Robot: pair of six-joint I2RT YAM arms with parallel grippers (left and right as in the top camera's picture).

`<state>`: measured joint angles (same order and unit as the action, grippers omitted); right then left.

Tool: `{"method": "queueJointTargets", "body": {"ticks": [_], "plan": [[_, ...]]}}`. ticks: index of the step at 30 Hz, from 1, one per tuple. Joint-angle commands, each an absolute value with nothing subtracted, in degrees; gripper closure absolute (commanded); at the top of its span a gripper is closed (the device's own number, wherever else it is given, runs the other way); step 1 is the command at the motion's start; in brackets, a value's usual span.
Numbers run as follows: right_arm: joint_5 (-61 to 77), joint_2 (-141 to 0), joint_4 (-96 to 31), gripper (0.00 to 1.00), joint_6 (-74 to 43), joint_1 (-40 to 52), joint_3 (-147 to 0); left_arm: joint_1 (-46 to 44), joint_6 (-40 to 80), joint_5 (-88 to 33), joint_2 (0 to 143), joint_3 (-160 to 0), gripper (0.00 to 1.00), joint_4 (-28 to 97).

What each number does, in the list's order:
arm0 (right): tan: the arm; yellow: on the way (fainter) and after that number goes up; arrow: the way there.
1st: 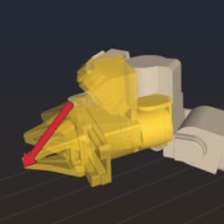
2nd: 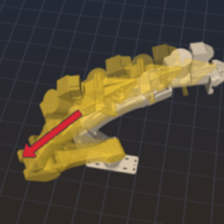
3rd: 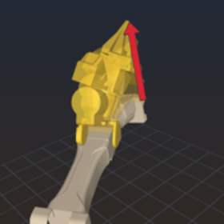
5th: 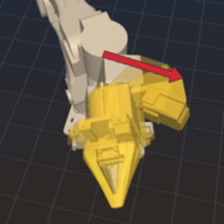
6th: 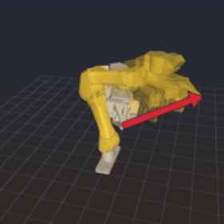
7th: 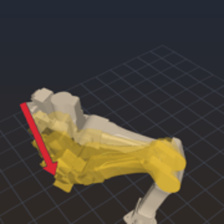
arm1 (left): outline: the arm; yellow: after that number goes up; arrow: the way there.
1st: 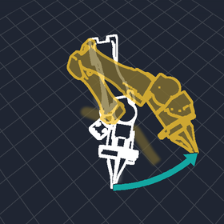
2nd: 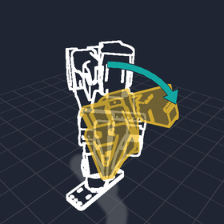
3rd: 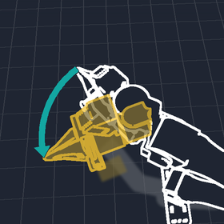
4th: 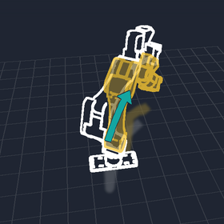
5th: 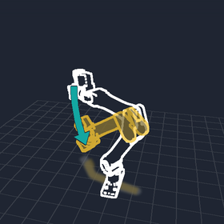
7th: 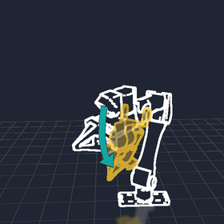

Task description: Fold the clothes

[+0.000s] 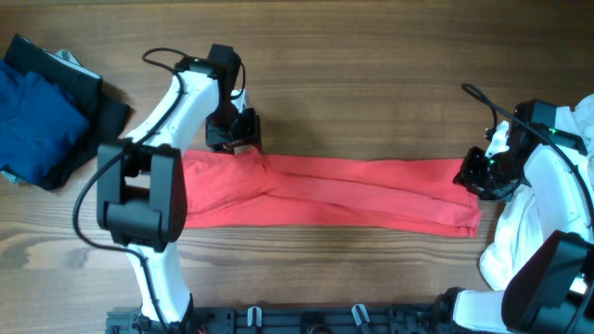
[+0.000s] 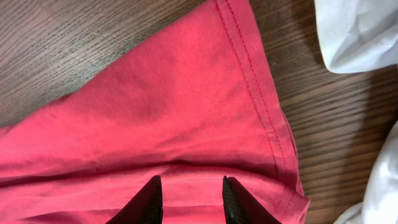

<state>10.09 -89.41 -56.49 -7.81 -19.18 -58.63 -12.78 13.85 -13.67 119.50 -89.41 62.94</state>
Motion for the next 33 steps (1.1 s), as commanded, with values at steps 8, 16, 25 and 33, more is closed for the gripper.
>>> {"method": "queueJointTargets", "body": {"ticks": [8, 16, 25, 33], "plan": [[9.9, -89.8, -56.4, 0.68, -7.9, -19.0, -58.4, -12.9, 17.4, -12.1, 123.4, -89.0, 0.71, 60.9], [9.9, -89.8, -56.4, 0.68, -7.6, -19.0, -58.4, -13.8, 17.1, -11.9, 123.1, -86.8, 0.96, 59.2], [9.0, -89.8, -56.2, 0.68, -7.5, -19.0, -58.4, -12.9, 16.7, -12.0, 112.8, -92.9, 0.96, 58.6], [9.0, -89.8, -56.1, 0.68, -7.5, -19.0, -58.4, -12.9, 15.2, -12.9, 108.2, -92.9, 0.95, 54.6]]}}
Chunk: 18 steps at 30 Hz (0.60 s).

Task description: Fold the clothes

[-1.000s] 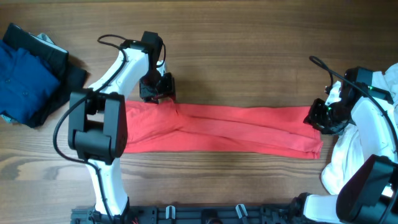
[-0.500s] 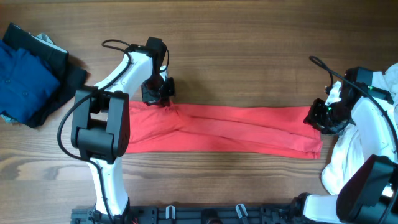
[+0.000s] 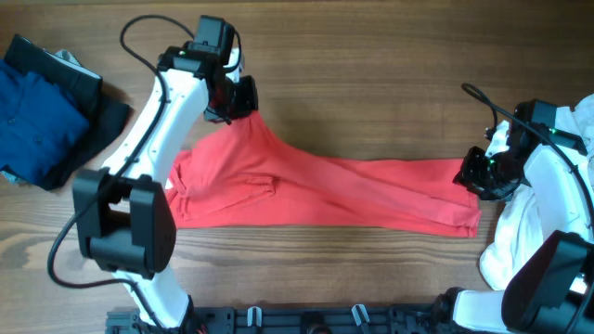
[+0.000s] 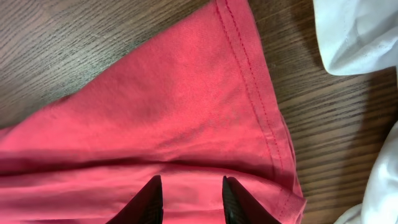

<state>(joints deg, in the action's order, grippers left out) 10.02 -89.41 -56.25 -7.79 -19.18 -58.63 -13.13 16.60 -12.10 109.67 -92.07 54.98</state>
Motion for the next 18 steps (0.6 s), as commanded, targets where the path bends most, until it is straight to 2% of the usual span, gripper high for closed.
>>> {"method": "queueJointTargets", "body": {"ticks": [1, 9, 15, 18], "plan": [[9.0, -89.8, -56.1, 0.68, -7.5, -19.0, -58.4, -13.0, 15.2, -14.2, 108.2, -92.9, 0.95, 55.7], [9.0, -89.8, -56.2, 0.68, -7.5, -19.0, -58.4, -17.0, 15.0, -14.8, 108.5, -92.8, 0.96, 68.8], [8.8, -89.8, -56.4, 0.68, -7.5, -19.0, -58.4, -22.9, 10.3, -14.7, 108.2, -92.8, 0.96, 79.2], [8.8, -89.8, -56.4, 0.68, -7.5, -19.0, -58.4, -25.5, 9.3, -14.7, 107.5, -92.8, 0.96, 80.6]]}}
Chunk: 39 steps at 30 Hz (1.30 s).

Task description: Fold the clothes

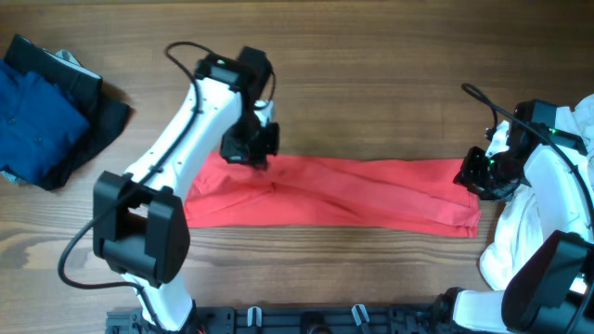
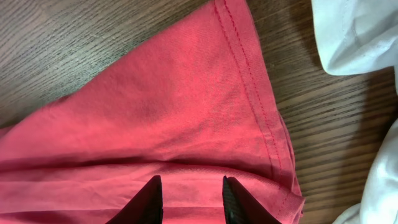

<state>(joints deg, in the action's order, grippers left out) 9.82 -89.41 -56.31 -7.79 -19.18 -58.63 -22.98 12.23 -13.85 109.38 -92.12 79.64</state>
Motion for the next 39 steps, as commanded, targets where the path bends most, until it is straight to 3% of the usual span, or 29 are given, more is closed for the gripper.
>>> {"method": "queueJointTargets", "body": {"ticks": [1, 6, 22, 33, 39], "plan": [[8.8, -89.8, -56.4, 0.68, -7.5, -19.0, -58.4, -26.0, 9.3, -14.6, 107.3, -92.8, 0.96, 80.9], [8.6, -89.8, -56.4, 0.68, -7.5, -19.0, -58.4, -28.2, 9.4, -8.8, 107.0, -92.8, 0.96, 83.2], [7.5, -89.8, -57.2, 0.68, -7.5, -19.0, -58.4, -31.6, 6.2, -10.8, 107.0, -92.8, 0.96, 88.6], [6.8, -89.8, -58.1, 0.68, -7.6, -19.0, -58.4, -31.7, 9.4, -8.1, 107.0, -90.2, 0.89, 86.5], [6.9, -89.8, -58.5, 0.68, -7.7, -19.0, -58.4, -31.7, 12.2, -7.9, 107.0, -86.5, 0.89, 75.3]]}}
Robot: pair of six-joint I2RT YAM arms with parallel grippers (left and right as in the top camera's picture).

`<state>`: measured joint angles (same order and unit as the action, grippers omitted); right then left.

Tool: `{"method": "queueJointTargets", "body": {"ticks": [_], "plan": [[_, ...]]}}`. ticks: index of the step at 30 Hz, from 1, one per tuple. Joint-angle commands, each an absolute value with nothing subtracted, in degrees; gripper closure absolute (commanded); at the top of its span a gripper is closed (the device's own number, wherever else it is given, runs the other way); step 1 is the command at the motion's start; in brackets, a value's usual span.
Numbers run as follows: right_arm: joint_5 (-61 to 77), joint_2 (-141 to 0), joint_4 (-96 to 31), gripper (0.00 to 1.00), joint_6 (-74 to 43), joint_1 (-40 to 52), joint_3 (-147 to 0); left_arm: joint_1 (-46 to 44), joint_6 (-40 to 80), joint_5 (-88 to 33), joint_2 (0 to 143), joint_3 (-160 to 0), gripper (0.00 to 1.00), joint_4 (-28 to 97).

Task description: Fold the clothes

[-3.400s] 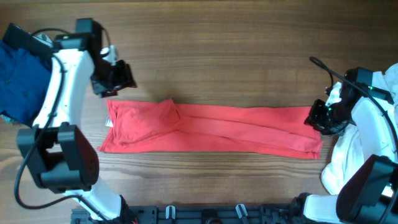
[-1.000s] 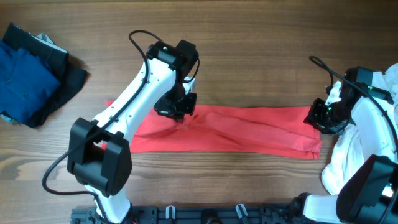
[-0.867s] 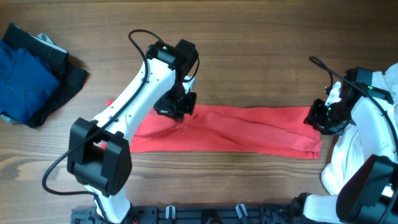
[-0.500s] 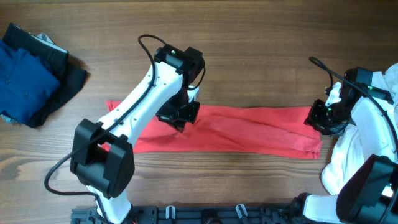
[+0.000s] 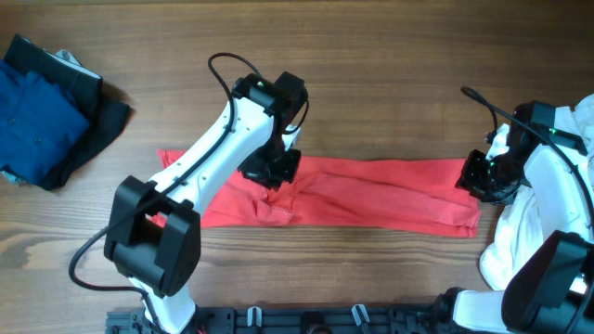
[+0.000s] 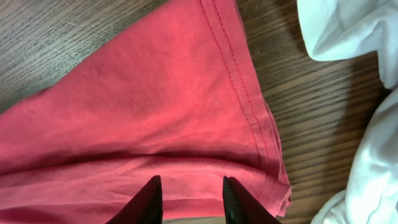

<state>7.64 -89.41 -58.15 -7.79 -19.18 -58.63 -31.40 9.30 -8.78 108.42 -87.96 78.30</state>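
A red garment (image 5: 371, 190) lies stretched in a long band across the wooden table. My left gripper (image 5: 277, 174) is down on its upper edge left of centre, shut on the fabric, which is bunched and wrinkled below it. A thin red corner sticks out at the far left. My right gripper (image 5: 475, 178) sits at the garment's right end. In the right wrist view its fingers (image 6: 189, 199) grip the red garment (image 6: 155, 112) near the stitched hem.
A folded pile of dark blue clothes (image 5: 42, 111) lies at the far left. A heap of white cloth (image 5: 529, 223) sits by the right arm, close to the red hem, and the white cloth (image 6: 348, 31) fills the right wrist view's right edge.
My left gripper has moved right and slightly nearer with the red fabric, which now bunches under it. A thin corner trails at the left. The right gripper still holds the hem, shifted slightly.
My left gripper first held the garment's upper left part flat on the table. Then it had that part lifted toward the far side. Then it was down again further right, and now further right still. The right gripper held the right end throughout.
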Motion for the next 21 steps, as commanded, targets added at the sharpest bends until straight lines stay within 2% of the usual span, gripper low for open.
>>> {"method": "queueJointTargets", "body": {"ticks": [1, 8, 10, 11, 21], "plan": [[6.9, -89.8, -58.5, 0.68, -7.7, -19.0, -58.4, -31.7, 12.9, -7.5, 107.0, -86.5, 0.89, 74.7], [6.9, -89.8, -58.5, 0.68, -7.6, -19.0, -58.4, -31.6, 25.1, 5.5, 107.0, -85.9, 0.88, 77.7], [6.9, -89.8, -58.5, 0.68, -7.6, -19.0, -58.4, -31.4, 26.3, 5.7, 107.0, -85.1, 0.73, 77.2], [6.9, -89.8, -58.5, 0.68, -7.6, -19.0, -58.4, -30.9, 26.5, 5.7, 107.1, -84.1, 0.70, 75.8], [6.9, -89.8, -58.4, 0.68, -7.6, -19.0, -58.4, -24.4, 25.7, 5.7, 108.7, -76.1, 0.67, 56.9]]}}
